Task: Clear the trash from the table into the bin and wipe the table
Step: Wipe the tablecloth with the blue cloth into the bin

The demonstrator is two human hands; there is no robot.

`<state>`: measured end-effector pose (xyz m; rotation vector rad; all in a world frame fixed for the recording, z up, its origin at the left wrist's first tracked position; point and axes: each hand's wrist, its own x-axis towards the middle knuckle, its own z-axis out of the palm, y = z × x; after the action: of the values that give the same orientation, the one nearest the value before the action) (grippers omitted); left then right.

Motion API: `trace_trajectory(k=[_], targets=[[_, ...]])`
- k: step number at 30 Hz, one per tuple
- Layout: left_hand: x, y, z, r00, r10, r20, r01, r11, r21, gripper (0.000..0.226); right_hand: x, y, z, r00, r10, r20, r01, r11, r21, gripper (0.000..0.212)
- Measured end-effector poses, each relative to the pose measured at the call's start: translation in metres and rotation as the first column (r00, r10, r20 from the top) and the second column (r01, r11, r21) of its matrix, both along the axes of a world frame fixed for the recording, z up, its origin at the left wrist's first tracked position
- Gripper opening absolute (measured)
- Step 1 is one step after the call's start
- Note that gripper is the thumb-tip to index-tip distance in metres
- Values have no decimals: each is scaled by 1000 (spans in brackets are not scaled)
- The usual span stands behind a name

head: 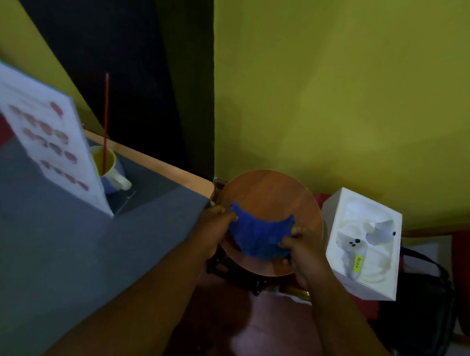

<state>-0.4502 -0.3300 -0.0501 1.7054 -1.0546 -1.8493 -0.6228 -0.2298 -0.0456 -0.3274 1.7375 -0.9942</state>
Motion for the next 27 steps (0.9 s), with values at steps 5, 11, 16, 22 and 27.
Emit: trace_trajectory(k=[5,11,16,22,27], targets=[[74,12,35,998,41,-45,-48,986,-159,26,52,5,34,978,210,5,-202,946,-254,83],[196,35,69,1000,17,18,-10,943,-333,72,149,13,71,822,539,-185,-570,776,-269,58],[303,64,84,962,104,252,6,915,-403,66,252,19,67,731,624,-277,-683,676,-277,55],[405,93,76,885,52,463,157,902,-403,72,341,33,39,600,666,-443,-796,552,-249,67],[448,107,51,830,-94,550,301,905,-300,72,374,40,11,467,711,-526,-840,543,-11,71]])
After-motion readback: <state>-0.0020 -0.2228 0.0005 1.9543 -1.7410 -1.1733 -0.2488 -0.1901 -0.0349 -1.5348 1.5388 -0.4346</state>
